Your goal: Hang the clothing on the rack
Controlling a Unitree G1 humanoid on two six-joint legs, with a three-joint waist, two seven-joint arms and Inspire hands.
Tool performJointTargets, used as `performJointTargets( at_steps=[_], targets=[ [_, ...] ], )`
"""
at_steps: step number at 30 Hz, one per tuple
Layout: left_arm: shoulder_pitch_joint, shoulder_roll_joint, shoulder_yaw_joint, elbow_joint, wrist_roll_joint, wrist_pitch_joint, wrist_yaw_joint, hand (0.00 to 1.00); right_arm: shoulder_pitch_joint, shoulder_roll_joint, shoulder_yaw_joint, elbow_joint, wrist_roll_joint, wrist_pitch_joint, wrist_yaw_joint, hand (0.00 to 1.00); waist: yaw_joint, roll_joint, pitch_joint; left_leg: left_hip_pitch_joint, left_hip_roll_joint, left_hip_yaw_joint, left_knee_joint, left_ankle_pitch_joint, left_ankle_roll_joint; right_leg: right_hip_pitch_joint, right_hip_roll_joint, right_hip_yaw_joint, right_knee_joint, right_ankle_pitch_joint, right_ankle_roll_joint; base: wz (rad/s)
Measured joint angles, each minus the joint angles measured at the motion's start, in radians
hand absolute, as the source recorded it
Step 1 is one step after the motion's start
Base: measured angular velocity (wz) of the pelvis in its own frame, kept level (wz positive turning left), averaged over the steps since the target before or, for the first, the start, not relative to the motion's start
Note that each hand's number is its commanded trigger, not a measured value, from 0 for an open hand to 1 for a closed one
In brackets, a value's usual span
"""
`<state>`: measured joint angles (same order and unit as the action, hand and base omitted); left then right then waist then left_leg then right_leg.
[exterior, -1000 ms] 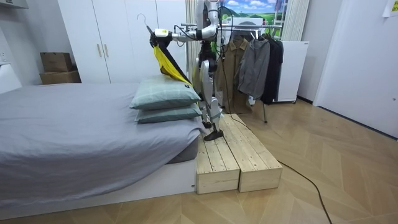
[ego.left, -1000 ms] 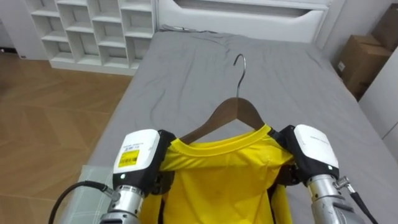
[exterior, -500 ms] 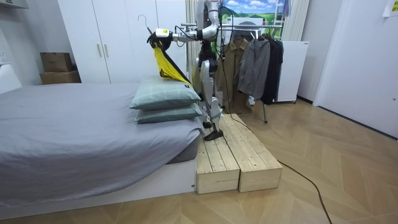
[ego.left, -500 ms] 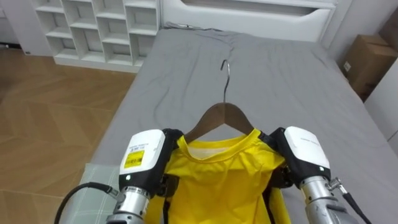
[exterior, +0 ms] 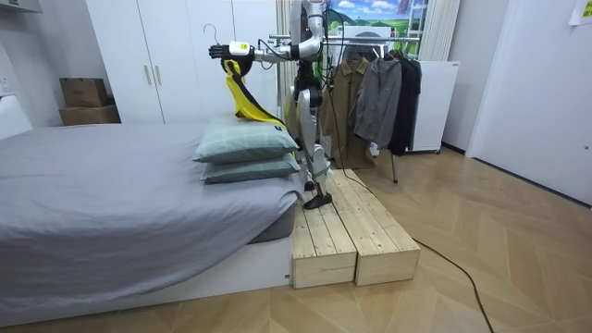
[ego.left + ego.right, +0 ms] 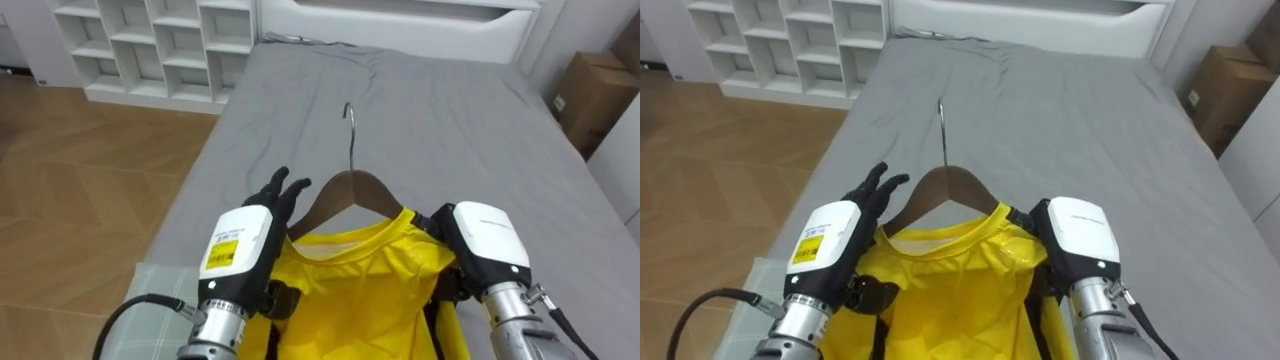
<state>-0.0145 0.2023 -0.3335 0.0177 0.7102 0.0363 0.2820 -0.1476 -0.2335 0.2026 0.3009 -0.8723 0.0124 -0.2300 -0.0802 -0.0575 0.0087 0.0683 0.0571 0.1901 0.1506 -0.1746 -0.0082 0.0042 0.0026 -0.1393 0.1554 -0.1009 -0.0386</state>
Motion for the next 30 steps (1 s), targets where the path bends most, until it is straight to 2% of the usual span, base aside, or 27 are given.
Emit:
performJointTargets(
  at_steps=[5, 16, 20, 24, 28, 30],
  targets=[
    [0.000, 0.003, 0.003, 0.000, -0.074, -0.002, 0.000, 0.00, 0.034, 0.000, -0.019, 0.000, 0.005, 0.000, 0.000, 1.00, -0.001, 0.002, -0.0022, 0.015, 0.001, 0.000, 0.000, 0.000, 0.000, 0.016, -0.002, 0.000, 0.002, 0.000, 0.000, 0.00],
    [0.013, 0.008, 0.013, -0.003, -0.075, -0.012, 0.001, 0.00, 0.091, -0.001, -0.039, 0.004, 0.061, -0.011, -0.056, 1.00, 0.003, 0.012, -0.0045, 0.017, -0.002, 0.002, 0.003, 0.000, 0.000, 0.022, 0.002, 0.003, -0.001, 0.000, 0.000, 0.00],
    [0.014, 0.007, 0.016, -0.002, -0.088, -0.012, 0.001, 0.00, 0.093, -0.003, -0.064, 0.044, 0.127, -0.019, -0.085, 1.00, -0.001, 0.012, -0.0041, 0.019, -0.002, 0.005, 0.004, 0.000, 0.000, 0.020, 0.001, 0.004, -0.002, 0.000, 0.000, 0.00],
    [0.028, 0.011, 0.026, 0.009, -0.089, -0.011, 0.001, 0.00, 0.096, -0.004, -0.126, 0.072, 0.143, -0.017, -0.109, 1.00, -0.007, 0.009, -0.0023, 0.022, -0.002, 0.022, 0.000, 0.000, 0.000, 0.015, 0.000, 0.019, -0.002, -0.001, 0.000, -0.11],
    [0.031, 0.013, 0.027, 0.023, -0.093, -0.011, -0.001, 0.00, 0.103, -0.001, -0.142, 0.074, 0.147, -0.017, -0.134, 1.00, -0.028, 0.004, -0.0008, 0.027, -0.002, 0.043, -0.001, 0.000, 0.000, 0.013, 0.001, 0.033, -0.001, -0.002, 0.003, -0.09],
    [0.032, 0.007, 0.028, 0.022, -0.109, -0.011, -0.004, 0.00, 0.137, 0.000, -0.152, 0.071, 0.149, -0.031, -0.159, 1.00, -0.029, -0.001, -0.0012, 0.031, -0.001, 0.078, -0.001, 0.000, 0.000, 0.012, 0.003, 0.047, -0.002, -0.002, 0.003, -0.20]
  ],
)
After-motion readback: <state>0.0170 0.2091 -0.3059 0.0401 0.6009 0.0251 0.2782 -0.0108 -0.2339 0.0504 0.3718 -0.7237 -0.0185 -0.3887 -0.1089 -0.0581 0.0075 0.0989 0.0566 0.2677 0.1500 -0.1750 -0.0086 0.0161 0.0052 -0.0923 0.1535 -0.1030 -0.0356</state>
